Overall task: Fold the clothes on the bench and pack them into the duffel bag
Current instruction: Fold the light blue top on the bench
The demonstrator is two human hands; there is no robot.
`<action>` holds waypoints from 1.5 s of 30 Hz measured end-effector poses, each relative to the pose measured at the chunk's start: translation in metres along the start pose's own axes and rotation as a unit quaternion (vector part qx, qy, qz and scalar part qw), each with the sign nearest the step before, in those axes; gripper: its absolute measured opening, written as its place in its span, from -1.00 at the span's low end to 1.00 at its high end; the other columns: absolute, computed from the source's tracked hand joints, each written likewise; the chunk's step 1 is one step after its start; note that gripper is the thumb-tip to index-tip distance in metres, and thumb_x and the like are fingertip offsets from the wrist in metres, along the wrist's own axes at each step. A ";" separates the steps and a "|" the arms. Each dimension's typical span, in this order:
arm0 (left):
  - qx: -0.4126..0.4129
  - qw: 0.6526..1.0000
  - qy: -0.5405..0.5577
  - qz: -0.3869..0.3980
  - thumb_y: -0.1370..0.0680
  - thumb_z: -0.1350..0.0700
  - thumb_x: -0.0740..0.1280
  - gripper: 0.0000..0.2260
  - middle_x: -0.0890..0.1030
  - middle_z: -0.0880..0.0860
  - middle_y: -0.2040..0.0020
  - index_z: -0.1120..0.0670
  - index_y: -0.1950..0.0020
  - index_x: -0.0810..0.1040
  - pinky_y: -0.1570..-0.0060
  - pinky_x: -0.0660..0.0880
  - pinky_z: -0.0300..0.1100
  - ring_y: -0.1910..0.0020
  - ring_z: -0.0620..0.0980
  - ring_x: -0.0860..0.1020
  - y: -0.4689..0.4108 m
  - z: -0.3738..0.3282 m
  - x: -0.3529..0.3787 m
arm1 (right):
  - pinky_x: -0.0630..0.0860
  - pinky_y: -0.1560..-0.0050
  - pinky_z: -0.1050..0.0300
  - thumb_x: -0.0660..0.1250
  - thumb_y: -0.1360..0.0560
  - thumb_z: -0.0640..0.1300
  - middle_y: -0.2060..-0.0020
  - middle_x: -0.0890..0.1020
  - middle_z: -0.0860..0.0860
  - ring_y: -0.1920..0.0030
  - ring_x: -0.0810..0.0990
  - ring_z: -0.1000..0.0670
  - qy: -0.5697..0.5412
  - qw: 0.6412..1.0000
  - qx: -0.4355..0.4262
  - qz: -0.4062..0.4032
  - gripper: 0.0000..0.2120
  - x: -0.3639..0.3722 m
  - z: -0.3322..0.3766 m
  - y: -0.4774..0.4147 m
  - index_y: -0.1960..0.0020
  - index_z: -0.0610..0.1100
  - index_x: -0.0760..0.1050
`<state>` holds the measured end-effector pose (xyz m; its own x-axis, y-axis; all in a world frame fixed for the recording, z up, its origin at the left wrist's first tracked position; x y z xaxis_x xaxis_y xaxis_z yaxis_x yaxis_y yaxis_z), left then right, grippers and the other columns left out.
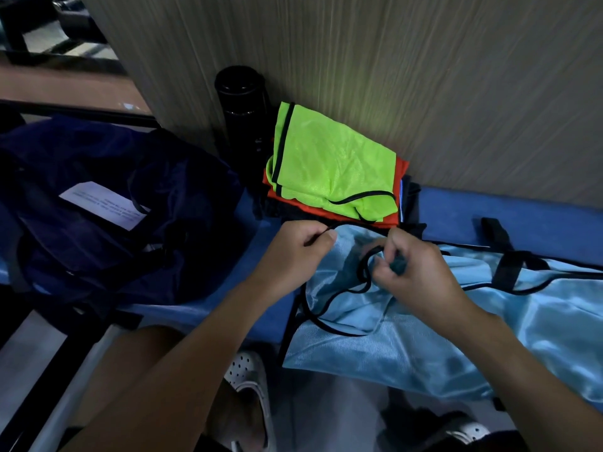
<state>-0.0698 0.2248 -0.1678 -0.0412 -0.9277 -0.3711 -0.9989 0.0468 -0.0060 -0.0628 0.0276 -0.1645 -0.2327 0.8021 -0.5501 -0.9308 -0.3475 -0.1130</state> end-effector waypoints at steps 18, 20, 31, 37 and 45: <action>0.040 0.998 0.037 0.037 -0.51 -0.03 0.47 -0.74 0.67 -0.15 0.03 0.03 -0.15 0.63 -0.01 0.55 -0.16 0.03 -0.20 0.62 0.007 -0.013 0.017 | 0.45 0.09 0.29 0.44 -0.48 -0.24 0.22 0.61 0.10 0.15 0.58 0.10 -0.032 0.996 -0.064 -0.057 -0.90 -0.005 0.000 -0.007 0.17 -0.11 0.55; 0.032 0.998 0.044 0.027 -0.44 -0.13 0.48 -0.57 0.67 -0.09 -0.11 0.00 -0.25 0.58 -0.19 0.56 0.03 -0.14 -0.12 0.62 0.005 -0.009 0.018 | 0.45 0.02 0.28 0.36 -0.54 -0.26 0.16 0.61 0.07 0.08 0.59 0.07 -0.044 0.994 -0.088 -0.047 -0.93 -0.007 0.001 -0.009 0.10 -0.14 0.58; 0.097 0.993 0.037 -0.053 -0.54 0.21 0.41 -0.87 0.49 -0.12 0.31 0.07 0.18 0.52 0.25 0.38 -0.22 0.30 -0.15 0.45 -0.006 -0.011 0.027 | 0.36 -0.07 0.35 0.38 -0.47 -0.32 0.05 0.49 -0.02 -0.01 0.46 0.06 0.079 0.981 -0.146 -0.095 -0.85 -0.016 0.008 -0.011 -0.03 -0.19 0.53; 0.095 0.993 0.007 -0.063 -0.58 0.29 0.27 -0.83 0.39 -0.04 0.37 0.01 0.04 0.42 0.43 0.22 -0.09 0.42 -0.10 0.27 -0.013 -0.003 0.024 | 0.42 0.21 0.37 0.49 -0.40 -0.29 0.26 0.58 0.10 0.24 0.55 0.16 0.053 0.986 -0.134 0.079 -0.86 -0.008 -0.001 0.020 0.21 -0.13 0.55; 0.079 0.995 -0.003 -0.053 -0.63 0.30 0.23 -0.77 0.41 -0.04 0.51 0.11 -0.09 0.66 0.52 0.14 -0.30 0.56 -0.14 0.21 -0.009 0.001 0.027 | 0.35 0.02 0.13 0.46 -0.35 0.07 0.12 0.46 0.18 0.04 0.37 0.14 0.212 0.950 -0.156 0.169 -0.84 0.025 -0.029 0.038 0.12 0.07 0.59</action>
<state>-0.0621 0.1994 -0.1784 0.0653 -0.9281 -0.3666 -0.9814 0.0067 -0.1919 -0.0964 0.0207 -0.2064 -0.3069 0.3737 -0.8753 -0.6790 -0.7304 -0.0738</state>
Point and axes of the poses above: each hand's wrist, its own y-axis away from the middle knuckle, its own x-axis out of the palm, z = x × y, the point moved 2 cm from there along -y, towards the middle knuckle
